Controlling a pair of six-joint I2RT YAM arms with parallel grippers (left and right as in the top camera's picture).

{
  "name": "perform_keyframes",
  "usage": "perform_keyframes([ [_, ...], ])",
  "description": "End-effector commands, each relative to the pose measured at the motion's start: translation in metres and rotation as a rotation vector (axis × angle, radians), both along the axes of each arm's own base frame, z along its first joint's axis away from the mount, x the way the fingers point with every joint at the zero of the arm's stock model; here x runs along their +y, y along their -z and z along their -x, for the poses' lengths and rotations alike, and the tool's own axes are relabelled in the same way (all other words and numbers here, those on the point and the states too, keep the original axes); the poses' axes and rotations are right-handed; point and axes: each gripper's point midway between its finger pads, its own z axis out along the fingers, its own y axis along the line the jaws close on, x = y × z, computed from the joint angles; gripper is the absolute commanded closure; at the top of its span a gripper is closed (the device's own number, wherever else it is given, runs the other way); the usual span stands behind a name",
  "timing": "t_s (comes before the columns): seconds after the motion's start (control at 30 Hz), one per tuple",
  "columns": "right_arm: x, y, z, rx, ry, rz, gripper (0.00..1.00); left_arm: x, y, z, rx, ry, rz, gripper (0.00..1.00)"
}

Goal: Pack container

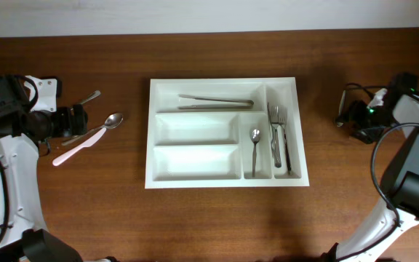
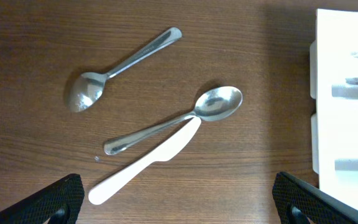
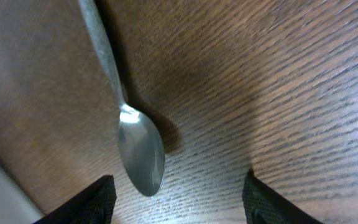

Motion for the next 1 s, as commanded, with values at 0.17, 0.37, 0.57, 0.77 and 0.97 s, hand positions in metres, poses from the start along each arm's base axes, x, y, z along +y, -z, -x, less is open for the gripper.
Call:
perform_keyframes([
  [0.17, 0.032, 0.02, 0.011, -0.035, -0.068, -0.161, 0.34, 0.001, -0.005, -0.004, -0.015, 0.013, -0.003, 0.01],
  [0.37, 0.028, 0.02, 0.006, -0.058, -0.057, -0.148, 0.34, 0.001, -0.005, -0.004, -0.015, 0.013, -0.003, 0.01],
  [0.57, 0.027, 0.023, 0.004, -0.062, -0.054, -0.149, 0.42, 0.001, -0.005, -0.004, -0.015, 0.013, -0.003, 0.01],
  [0.77, 0.033, 0.039, 0.006, -0.038, -0.033, -0.207, 0.42, 0.001, -0.005, -0.004, -0.015, 0.013, -0.003, 0.01],
  [0.97, 0.037, 0.046, -0.001, -0.067, -0.014, -0.269, 0.43, 0.001, -0.005, -0.004, -0.015, 0.013, -0.003, 0.01],
])
